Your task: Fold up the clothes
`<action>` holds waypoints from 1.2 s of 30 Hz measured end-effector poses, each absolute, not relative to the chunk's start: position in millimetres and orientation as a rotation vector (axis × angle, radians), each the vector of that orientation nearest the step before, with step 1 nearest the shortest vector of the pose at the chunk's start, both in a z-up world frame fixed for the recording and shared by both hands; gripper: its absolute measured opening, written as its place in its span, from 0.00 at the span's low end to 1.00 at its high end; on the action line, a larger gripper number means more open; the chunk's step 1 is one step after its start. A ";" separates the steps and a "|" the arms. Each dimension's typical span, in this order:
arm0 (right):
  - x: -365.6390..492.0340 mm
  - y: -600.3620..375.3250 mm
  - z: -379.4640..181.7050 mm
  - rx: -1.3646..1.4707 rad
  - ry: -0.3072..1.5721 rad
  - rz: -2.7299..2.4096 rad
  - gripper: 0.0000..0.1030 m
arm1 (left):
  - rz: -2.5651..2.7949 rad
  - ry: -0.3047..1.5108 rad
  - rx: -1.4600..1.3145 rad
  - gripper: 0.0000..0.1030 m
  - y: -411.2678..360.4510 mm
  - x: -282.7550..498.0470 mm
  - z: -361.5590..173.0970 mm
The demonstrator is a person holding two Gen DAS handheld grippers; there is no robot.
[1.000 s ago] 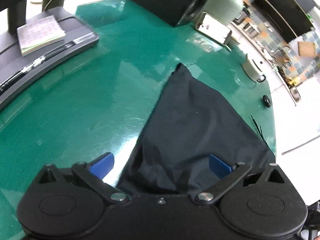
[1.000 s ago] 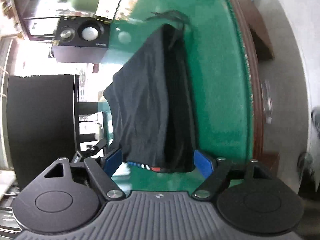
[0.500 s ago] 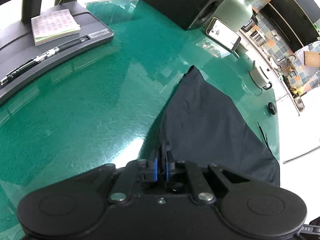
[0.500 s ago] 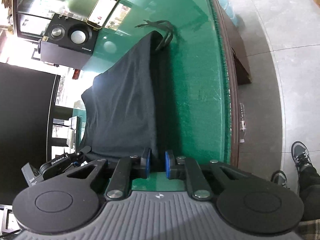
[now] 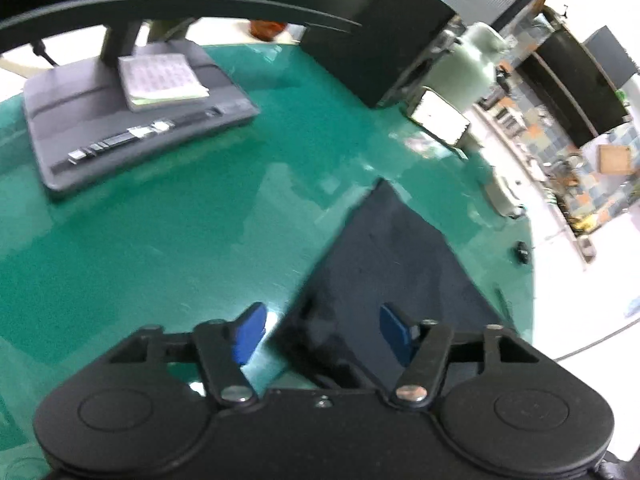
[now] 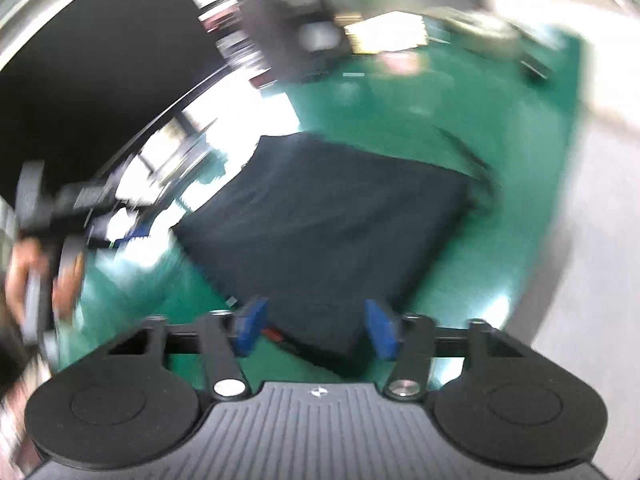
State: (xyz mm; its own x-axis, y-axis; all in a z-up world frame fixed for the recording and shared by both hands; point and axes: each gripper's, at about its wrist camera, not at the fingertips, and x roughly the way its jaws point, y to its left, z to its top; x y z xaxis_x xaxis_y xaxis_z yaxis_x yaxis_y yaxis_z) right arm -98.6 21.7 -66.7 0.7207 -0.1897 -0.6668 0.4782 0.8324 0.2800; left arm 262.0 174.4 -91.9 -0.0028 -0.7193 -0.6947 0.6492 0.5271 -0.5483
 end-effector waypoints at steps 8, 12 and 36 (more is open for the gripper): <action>-61.3 29.0 -97.5 0.381 0.788 -0.399 0.27 | -1.089 1.196 -0.049 0.51 160.7 250.9 -114.3; -63.1 28.2 -96.5 0.378 0.792 -0.393 0.27 | -1.060 1.221 -0.094 0.50 168.7 264.0 -123.2; -55.5 46.4 -107.1 0.160 0.840 -0.444 0.34 | -1.085 1.121 0.053 0.59 145.7 229.2 -116.0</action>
